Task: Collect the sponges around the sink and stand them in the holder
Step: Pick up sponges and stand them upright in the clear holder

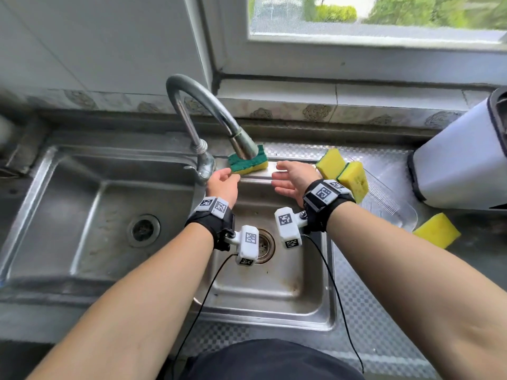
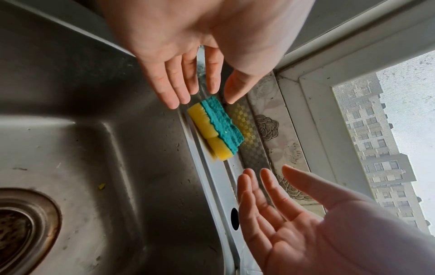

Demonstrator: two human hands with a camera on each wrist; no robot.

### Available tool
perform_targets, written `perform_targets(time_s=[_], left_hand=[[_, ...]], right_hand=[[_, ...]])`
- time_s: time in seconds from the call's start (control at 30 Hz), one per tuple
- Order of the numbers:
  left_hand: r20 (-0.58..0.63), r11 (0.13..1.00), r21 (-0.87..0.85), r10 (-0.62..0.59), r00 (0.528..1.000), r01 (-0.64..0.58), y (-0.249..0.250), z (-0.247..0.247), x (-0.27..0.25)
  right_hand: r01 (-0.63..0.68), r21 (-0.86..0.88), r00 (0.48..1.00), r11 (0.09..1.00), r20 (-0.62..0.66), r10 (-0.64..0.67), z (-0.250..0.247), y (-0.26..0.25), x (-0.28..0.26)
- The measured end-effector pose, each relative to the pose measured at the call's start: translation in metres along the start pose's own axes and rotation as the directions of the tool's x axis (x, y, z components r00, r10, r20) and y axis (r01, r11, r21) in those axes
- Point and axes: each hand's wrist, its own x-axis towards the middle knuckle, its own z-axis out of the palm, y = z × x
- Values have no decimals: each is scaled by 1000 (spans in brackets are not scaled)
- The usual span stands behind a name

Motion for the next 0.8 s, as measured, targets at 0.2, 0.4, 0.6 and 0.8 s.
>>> perform_targets(time_s=[0.2,0.4,0.6,0.8], left_hand=[[14,998,46,31,999,-31,12,3,5],[27,999,40,31,999,-32,20,11,11],[-3,999,31,21,1000,-20,24,14,7],[34,991,93,95,995,-97,25,13,-3]], right_hand=[[21,-53,999,998,-46,-23,12,-7,20],[43,-87,998,995,-42,-47,24,-10,38],[50,-41,999,998,4,-50,23,-11,33],[53,-8,999,999,-14,-53,1,-12,16]])
